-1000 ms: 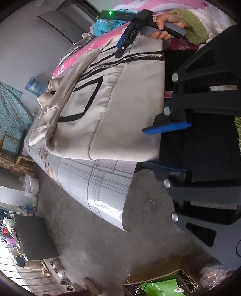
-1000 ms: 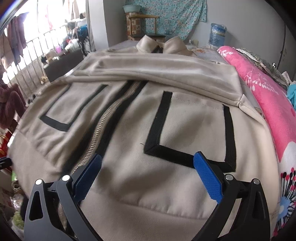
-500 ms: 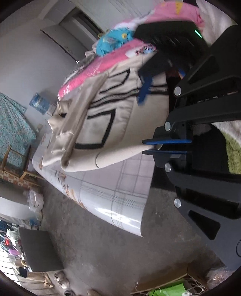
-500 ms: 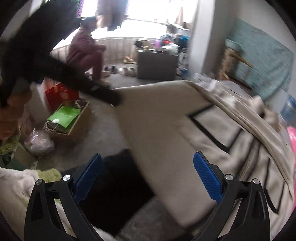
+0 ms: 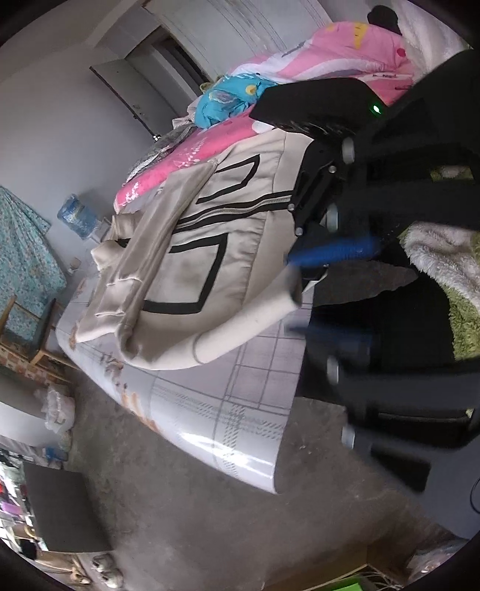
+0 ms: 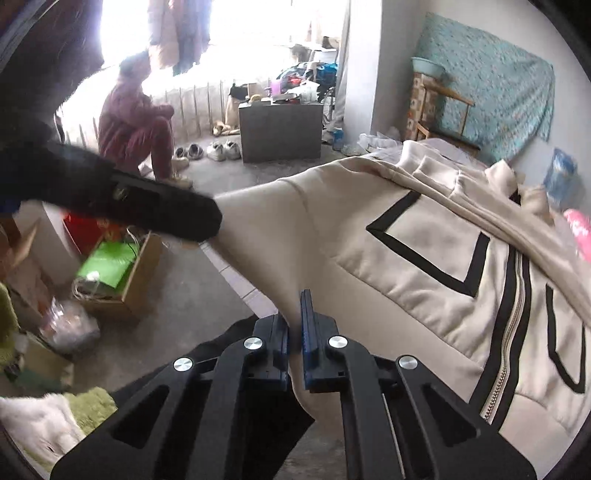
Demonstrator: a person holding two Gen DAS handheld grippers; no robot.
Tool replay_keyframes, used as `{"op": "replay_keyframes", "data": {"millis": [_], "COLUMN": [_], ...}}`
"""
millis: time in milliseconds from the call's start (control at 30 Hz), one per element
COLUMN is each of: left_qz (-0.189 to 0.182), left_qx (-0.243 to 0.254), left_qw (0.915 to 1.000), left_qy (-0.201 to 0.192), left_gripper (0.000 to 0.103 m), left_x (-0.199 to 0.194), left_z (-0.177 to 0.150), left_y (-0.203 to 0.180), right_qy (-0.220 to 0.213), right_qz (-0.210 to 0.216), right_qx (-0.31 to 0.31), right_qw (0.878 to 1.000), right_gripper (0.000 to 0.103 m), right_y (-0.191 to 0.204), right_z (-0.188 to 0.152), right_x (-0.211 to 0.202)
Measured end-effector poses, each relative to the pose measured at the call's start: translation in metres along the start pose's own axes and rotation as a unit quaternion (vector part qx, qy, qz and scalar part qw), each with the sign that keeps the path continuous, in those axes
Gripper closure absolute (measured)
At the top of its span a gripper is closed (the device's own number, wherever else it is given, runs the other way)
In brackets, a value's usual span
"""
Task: Fold large clothes
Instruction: 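Close both tools on the jacket hem, then lift the hem with both tools and fold it toward the collar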
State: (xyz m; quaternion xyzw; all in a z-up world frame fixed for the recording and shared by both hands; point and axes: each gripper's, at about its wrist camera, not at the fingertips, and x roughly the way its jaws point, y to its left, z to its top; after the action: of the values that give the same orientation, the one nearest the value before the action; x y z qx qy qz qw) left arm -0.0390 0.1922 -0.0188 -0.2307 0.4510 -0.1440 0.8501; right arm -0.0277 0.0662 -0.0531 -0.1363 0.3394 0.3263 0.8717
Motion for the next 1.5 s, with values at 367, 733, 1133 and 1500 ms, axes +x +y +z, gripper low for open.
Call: {"op": "replay_keyframes", "data": {"millis": [367,733,1133,1500], "left_qz": [-0.041,0.086,0.161,0.163], "left_qx": [-0.073,0.013,0.104,0.121], "left_qw": [0.9963,0.996,0.9803,0.9779], "left_qy": [0.016,0.022,0.049,0.048], "left_gripper": [0.051,0.096,0.095,0.094], "left_x": [0.029,0.05,0.063,0.064], "left_z": [0.013,0.013,0.004,0.001], "left_y": [0.02,0.0,-0.005,-0.005], "right_qy": [-0.004,0.005,0.047,0.067], "right_qz": [0.022,0.01,-0.227,-0.227], "right_qx": [0.017,0.077,0.328,0.394], "right_qw": [1.0,0.997,0.916,0.888], "right_gripper": [0.097,0.053,0.047,0.062], "right_y": [-0.002,-0.043,-0.195,-0.227], "right_z": [-0.003,-0.024,-0.121,-0.154], "right_x": [0.004,-0.045,-0.179,-0.18]}}
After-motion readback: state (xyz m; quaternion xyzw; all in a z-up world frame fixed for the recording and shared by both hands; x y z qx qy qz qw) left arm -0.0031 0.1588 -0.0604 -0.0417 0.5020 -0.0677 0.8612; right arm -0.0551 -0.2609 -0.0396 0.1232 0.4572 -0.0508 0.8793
